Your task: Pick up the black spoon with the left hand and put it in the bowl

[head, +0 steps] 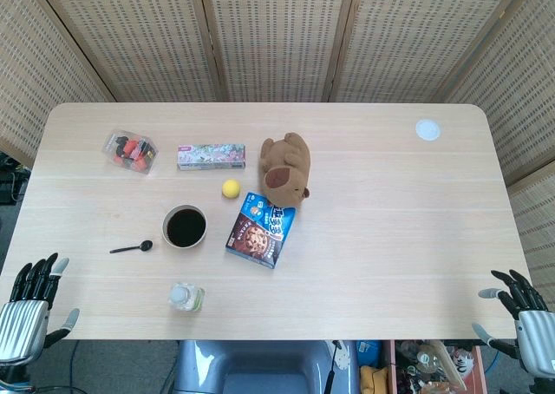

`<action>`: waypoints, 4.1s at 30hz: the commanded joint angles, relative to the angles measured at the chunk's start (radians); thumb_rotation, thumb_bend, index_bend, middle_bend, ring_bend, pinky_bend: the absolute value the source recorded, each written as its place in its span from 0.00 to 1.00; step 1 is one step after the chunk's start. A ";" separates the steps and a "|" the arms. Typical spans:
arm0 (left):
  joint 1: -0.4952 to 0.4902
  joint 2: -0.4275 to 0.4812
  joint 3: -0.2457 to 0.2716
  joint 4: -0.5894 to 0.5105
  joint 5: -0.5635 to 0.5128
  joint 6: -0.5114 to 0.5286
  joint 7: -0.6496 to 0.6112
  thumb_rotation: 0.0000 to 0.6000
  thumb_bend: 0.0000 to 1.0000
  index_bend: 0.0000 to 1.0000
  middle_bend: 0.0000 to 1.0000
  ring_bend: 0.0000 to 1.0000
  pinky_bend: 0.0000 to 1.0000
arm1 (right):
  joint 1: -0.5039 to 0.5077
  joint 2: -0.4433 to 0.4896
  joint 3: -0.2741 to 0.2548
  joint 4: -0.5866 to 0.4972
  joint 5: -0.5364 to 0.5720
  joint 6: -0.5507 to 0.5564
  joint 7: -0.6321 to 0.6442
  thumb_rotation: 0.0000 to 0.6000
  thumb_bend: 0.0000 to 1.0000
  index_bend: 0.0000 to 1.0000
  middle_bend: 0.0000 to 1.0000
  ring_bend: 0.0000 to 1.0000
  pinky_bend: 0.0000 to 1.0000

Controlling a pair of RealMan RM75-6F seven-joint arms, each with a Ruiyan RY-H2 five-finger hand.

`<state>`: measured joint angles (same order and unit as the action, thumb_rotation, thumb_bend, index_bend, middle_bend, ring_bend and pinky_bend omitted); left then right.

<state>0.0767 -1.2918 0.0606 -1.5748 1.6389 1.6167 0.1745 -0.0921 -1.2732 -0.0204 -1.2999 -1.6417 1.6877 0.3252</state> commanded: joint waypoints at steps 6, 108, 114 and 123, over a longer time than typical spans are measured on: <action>-0.007 -0.001 -0.007 0.004 -0.010 -0.013 0.002 1.00 0.32 0.00 0.00 0.00 0.00 | -0.001 -0.001 -0.001 0.003 0.005 -0.004 0.001 1.00 0.30 0.43 0.27 0.13 0.24; -0.473 -0.370 -0.180 0.610 -0.495 -0.706 0.026 1.00 0.41 0.50 0.02 0.00 0.00 | -0.036 -0.013 0.011 0.046 0.076 -0.054 0.024 1.00 0.30 0.43 0.27 0.13 0.24; -0.477 -0.377 -0.183 0.616 -0.501 -0.705 0.029 1.00 0.41 0.51 0.02 0.00 0.00 | -0.039 -0.014 0.011 0.049 0.079 -0.055 0.027 1.00 0.30 0.43 0.27 0.13 0.24; -0.483 -0.378 -0.184 0.612 -0.511 -0.714 0.043 1.00 0.41 0.51 0.02 0.00 0.00 | -0.043 -0.016 0.011 0.056 0.084 -0.057 0.033 1.00 0.30 0.43 0.27 0.13 0.24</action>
<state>-0.4063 -1.6700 -0.1231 -0.9619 1.1286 0.9033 0.2171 -0.1351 -1.2895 -0.0089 -1.2442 -1.5582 1.6309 0.3582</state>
